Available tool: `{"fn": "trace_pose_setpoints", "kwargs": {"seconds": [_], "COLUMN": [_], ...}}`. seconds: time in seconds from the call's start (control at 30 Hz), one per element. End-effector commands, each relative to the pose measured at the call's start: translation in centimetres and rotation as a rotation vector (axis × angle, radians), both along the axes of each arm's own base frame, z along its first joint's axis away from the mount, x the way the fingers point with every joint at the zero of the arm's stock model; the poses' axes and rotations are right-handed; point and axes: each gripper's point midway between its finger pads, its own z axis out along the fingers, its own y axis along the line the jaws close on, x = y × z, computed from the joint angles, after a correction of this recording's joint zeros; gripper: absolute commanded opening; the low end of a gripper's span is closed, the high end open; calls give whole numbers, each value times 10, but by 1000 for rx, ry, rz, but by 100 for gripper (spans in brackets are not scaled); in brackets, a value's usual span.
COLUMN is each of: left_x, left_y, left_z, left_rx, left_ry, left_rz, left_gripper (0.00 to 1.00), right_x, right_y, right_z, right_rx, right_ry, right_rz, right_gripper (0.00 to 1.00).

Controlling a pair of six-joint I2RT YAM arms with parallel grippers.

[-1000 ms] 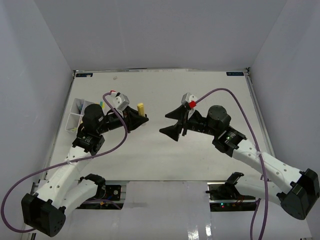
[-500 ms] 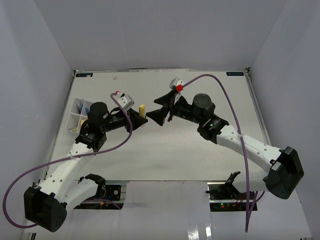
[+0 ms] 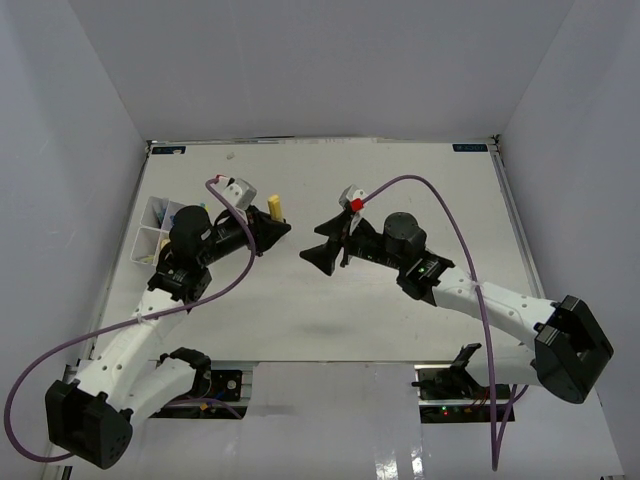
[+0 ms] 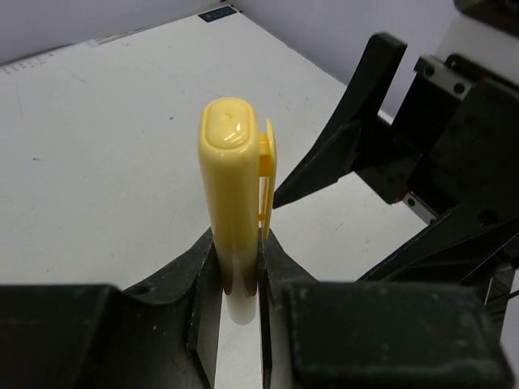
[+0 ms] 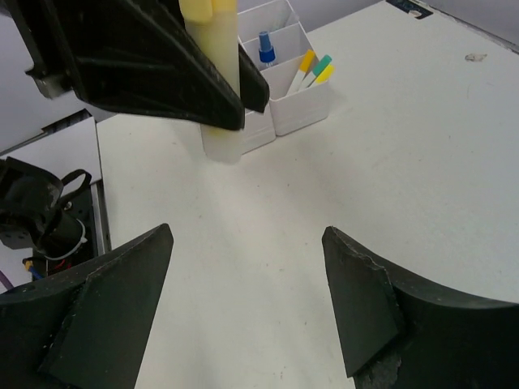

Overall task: Sort the stationery into containers
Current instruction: Place the pen in the storage box.

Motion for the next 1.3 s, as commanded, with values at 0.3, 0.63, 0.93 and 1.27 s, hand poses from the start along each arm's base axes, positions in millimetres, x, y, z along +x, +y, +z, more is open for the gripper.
{"fn": "trace_pose_setpoints", "kwargs": {"seconds": [0.3,0.63,0.93,1.27], "left_x": [8,20,20,19], "left_y": [-2,-7,-11,-15], "left_z": [27,30,33,31], "left_rx": [-225,-271,-289,-285], "left_ry": [140,169,176,183], "left_rz": [87,102,93,82], "left_gripper": [0,0,0,0], "right_x": [4,10,18,23], "right_y": [20,39,47,55], "right_z": [48,57,54,51], "right_rx": [108,116,87,65], "right_ry": [-162,-173,-169,-169], "right_rz": [25,15,-8,-19], "right_gripper": [81,80,78,57]}}
